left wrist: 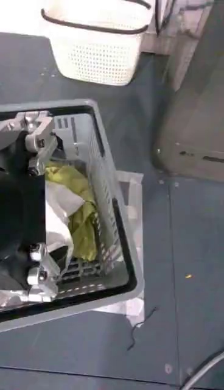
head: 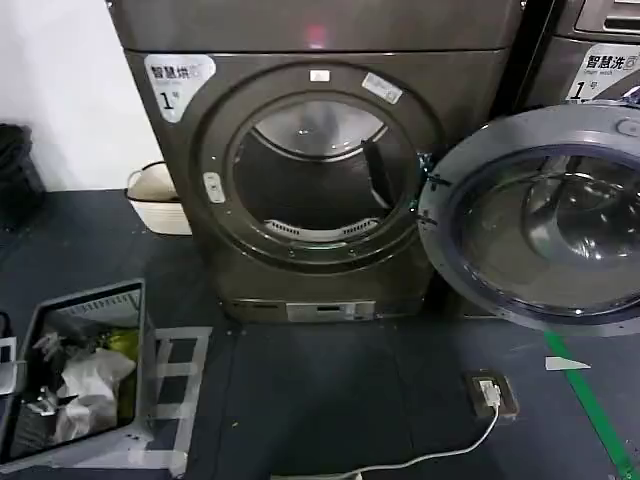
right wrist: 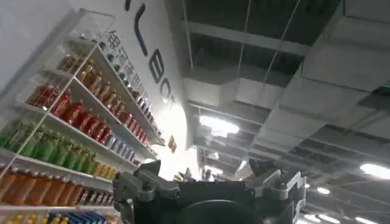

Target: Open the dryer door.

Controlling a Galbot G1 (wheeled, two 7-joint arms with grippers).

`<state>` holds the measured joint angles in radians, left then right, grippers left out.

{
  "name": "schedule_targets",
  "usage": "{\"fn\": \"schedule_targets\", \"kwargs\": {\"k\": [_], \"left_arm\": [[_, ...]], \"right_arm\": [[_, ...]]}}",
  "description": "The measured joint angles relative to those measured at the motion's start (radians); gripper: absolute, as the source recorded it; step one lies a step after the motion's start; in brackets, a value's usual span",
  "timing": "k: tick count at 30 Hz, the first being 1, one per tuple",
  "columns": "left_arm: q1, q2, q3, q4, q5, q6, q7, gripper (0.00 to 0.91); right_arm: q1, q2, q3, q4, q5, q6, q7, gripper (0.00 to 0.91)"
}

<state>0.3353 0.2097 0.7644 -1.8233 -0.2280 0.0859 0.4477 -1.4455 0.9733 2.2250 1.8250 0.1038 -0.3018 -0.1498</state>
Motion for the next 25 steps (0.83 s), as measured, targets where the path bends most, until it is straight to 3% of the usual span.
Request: {"fn": "schedule_targets", "kwargs": {"k": [25], "left_arm": [[0.006, 0.018, -0.02, 0.0, 0.038, -0.002, 0.039, 0.907]], "right_arm": [[0.011, -0.007, 0.007, -0.011, -0.018, -0.01, -0.009, 0.907]]}}
